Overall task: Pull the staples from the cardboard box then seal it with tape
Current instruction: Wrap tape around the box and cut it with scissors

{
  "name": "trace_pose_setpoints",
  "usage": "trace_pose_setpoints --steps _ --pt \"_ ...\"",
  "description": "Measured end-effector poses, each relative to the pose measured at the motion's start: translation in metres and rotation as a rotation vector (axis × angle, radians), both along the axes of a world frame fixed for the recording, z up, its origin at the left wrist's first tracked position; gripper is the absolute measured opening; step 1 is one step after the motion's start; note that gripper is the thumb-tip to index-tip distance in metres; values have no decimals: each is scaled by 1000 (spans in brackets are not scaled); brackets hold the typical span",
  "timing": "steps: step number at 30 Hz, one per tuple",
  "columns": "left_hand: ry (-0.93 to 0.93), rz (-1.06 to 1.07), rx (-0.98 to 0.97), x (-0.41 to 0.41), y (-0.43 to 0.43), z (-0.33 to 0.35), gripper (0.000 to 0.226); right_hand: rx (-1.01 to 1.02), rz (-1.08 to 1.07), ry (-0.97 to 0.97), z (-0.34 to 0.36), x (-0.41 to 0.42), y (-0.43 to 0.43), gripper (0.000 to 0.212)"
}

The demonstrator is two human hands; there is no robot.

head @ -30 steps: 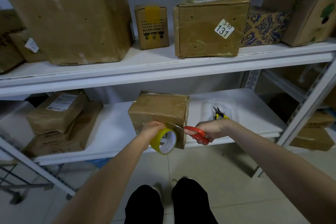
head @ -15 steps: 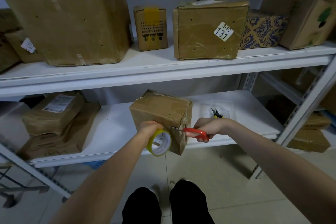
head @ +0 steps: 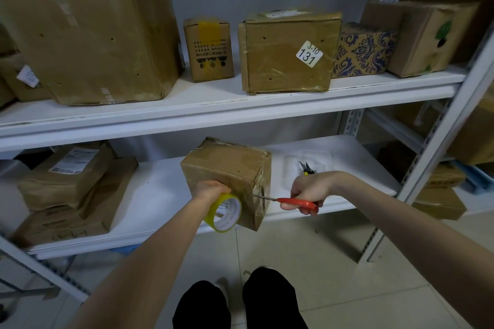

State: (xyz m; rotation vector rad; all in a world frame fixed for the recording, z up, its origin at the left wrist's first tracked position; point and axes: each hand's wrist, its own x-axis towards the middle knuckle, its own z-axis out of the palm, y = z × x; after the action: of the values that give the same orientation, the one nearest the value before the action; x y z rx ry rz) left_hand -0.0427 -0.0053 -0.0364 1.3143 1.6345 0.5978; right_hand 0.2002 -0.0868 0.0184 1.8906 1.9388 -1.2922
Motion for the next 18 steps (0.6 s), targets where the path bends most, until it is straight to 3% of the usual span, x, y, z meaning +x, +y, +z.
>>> trace_pose_setpoints --steps 5,18 --pt "-31 17 3 3 -3 1 30 -160 -151 213 -21 -14 -4 55" --pt "-33 10 -16 1 -5 -2 25 -42 -175 357 -36 -46 9 52"
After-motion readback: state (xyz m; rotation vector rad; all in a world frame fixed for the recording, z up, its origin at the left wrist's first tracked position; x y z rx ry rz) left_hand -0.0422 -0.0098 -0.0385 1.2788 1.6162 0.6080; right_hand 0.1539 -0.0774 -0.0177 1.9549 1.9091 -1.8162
